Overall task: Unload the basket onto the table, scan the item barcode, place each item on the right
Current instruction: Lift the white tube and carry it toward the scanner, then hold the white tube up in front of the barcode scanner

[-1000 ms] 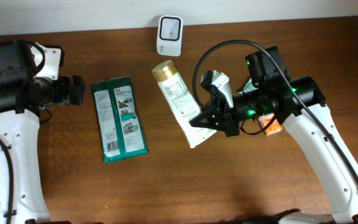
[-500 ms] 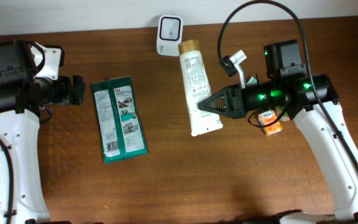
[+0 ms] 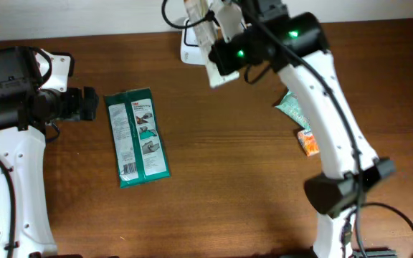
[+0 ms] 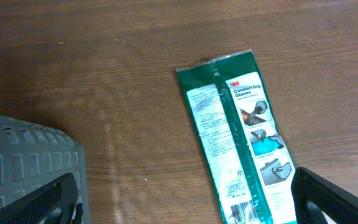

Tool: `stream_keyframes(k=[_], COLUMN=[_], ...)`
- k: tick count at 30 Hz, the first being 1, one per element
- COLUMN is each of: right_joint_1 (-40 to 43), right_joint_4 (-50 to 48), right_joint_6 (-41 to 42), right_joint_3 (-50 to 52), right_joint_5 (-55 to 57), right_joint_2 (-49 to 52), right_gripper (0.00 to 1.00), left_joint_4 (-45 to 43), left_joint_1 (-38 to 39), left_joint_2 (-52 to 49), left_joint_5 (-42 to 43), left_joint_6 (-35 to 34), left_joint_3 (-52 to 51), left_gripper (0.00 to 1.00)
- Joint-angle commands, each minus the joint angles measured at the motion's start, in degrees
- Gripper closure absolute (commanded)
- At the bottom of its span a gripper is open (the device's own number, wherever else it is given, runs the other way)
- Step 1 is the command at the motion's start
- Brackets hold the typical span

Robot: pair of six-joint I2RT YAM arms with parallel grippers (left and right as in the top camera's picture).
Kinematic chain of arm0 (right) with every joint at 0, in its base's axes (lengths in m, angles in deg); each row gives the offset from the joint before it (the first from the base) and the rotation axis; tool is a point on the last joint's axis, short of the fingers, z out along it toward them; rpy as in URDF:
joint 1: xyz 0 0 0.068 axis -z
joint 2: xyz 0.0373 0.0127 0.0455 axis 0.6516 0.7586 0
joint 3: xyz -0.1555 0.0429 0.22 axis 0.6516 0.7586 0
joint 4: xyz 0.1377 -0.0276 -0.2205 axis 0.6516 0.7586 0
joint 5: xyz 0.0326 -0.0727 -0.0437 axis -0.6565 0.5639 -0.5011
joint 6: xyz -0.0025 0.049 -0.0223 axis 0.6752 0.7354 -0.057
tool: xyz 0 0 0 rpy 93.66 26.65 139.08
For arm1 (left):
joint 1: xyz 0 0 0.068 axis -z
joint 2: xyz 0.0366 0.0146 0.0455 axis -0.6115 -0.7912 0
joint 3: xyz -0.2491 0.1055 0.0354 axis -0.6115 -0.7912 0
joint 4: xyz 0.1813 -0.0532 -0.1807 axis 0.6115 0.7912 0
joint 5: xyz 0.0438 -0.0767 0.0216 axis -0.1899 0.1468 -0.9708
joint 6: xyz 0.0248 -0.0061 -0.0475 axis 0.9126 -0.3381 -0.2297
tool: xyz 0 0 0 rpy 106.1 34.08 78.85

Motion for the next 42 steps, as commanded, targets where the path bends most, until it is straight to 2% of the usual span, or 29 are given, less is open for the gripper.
stream_keyframes(k=[1,4,11,15,18,36,42], right_joint_1=[-1.3,-2.1,-3.4,-3.8,-4.0,-5.8,-5.2], right_joint_4=[-7.3,-13.9,-23.6,-27.4,-29.8,-29.8,-26.6], right_joint_6=[-7.0,-11.1,-21.9,-22.8,-22.9,-22.6,-18.3], right_joint_3=[-2.4,-2.4,-2.4,-2.4,-2.4,-2.3,-2.4], right_joint_5=[20.9,31.5,42.6,45.3,52.9,53.1,45.3], right_joint_2=[5.6,10.8,21.8,25.9,28.4,28.4,25.7], right_gripper=[0.96,0.96,0.96,0.96,0.96,0.96,0.96], left_joint_4=[0.0,0.0,0.0,0.0,0.0,0.0,0.0], left_joint_1=[-0.2,-0.2,-0.2,-0.2,-0.2,-0.2,-0.2], left_joint_2=[0.3,0.3,0.3,0.3,0.3,0.3,0.3], left_joint_5=[0.2,0.2,0.2,0.2,0.2,0.2,0.2], left_joint_6=[0.9,0.9,0.9,0.9,0.9,0.9,0.9], left_joint_3=[0.5,0.5,0.5,0.5,0.5,0.5,0.5], left_gripper=[0.01,0.01,0.01,0.01,0.01,0.01,0.01])
